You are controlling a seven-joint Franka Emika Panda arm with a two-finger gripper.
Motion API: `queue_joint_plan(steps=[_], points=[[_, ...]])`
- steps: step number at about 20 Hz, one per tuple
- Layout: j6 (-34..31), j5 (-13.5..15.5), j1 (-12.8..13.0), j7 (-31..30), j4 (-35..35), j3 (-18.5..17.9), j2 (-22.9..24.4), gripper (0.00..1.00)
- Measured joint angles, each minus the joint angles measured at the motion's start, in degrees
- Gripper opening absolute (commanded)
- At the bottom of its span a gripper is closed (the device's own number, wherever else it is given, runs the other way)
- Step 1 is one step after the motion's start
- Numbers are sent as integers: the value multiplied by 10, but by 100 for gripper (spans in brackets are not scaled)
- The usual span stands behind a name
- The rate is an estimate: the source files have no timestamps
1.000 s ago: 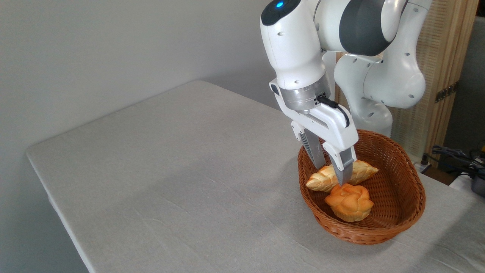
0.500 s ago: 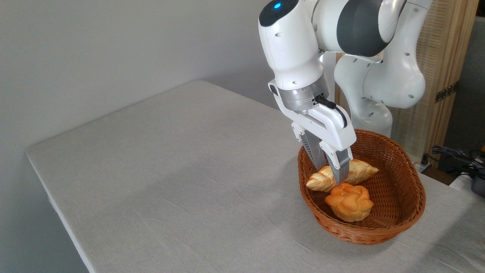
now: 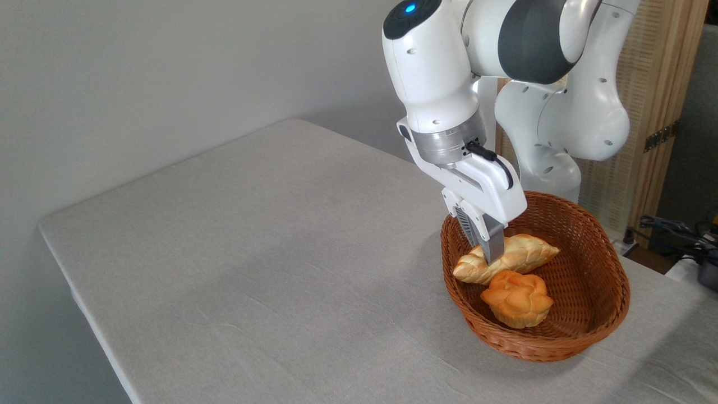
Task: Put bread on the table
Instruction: 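Lower the gripper onto the braided roll and close on it, then lift the braided roll out of the basket and carry it over the table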
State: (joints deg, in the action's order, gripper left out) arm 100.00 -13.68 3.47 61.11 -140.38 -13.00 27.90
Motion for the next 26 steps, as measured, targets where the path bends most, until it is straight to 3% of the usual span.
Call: queue_joint_plan(steps=[15,26], points=[[0,0,0,26,0,0,0,0],[-11,-12,0,129,5,0,1,0]])
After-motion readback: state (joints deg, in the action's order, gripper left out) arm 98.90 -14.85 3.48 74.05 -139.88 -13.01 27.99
